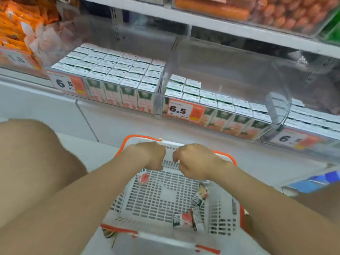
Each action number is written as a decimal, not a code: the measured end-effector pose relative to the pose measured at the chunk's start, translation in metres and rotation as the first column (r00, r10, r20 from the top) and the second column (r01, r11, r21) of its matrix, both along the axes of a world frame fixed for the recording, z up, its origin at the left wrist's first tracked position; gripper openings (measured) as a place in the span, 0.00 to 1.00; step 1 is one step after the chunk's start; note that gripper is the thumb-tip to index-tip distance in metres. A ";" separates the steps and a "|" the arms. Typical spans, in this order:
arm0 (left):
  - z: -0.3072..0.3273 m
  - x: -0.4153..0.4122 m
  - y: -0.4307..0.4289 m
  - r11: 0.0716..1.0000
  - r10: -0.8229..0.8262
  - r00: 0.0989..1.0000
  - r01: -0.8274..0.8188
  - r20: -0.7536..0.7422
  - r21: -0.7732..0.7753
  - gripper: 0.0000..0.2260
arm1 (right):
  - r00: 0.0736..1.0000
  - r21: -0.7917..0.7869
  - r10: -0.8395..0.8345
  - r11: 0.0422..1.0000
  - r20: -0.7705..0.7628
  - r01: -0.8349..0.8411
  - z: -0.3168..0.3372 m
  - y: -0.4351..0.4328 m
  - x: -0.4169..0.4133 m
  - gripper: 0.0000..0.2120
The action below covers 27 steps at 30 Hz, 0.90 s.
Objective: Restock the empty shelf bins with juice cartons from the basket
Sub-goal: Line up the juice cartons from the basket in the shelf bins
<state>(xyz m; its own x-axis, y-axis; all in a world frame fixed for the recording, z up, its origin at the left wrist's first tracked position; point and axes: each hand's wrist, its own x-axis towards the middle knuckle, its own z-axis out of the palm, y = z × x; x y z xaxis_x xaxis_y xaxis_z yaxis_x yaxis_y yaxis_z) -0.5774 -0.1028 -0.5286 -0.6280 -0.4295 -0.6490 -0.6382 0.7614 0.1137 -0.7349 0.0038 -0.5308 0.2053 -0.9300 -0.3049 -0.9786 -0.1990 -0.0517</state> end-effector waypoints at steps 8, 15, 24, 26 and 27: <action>-0.144 -0.013 0.039 0.972 -0.087 0.992 0.065 0.087 0.226 0.07 | 0.990 0.446 -0.136 0.885 -0.034 0.137 -0.140 0.066 -0.028 0.05; -0.223 -0.023 0.084 0.945 -0.154 0.982 0.113 0.112 0.306 0.10 | 0.960 0.598 -0.275 0.761 -0.053 0.251 -0.220 0.102 -0.033 0.18; -0.277 -0.043 0.135 0.932 -0.031 0.999 0.021 0.022 0.362 0.19 | 0.880 0.470 -0.473 0.768 -0.042 0.435 -0.268 0.133 -0.025 0.22; -0.282 -0.042 0.140 0.934 0.008 1.000 -0.009 0.004 0.358 0.20 | 0.847 0.461 -0.532 0.755 0.015 0.466 -0.271 0.140 -0.026 0.19; -0.284 -0.043 0.141 0.931 0.022 1.000 -0.020 -0.001 0.364 0.19 | 0.818 0.479 -0.573 0.733 0.053 0.482 -0.269 0.141 -0.030 0.17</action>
<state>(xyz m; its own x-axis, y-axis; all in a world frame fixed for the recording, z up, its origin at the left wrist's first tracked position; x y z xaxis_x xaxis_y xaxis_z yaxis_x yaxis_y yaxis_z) -0.6202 0.0384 -0.8128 -0.6248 -0.1777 -0.7603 -0.6526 0.6534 0.3836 -0.7646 0.1453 -0.8002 -0.1852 -0.6876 -0.7021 -0.8805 0.4333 -0.1921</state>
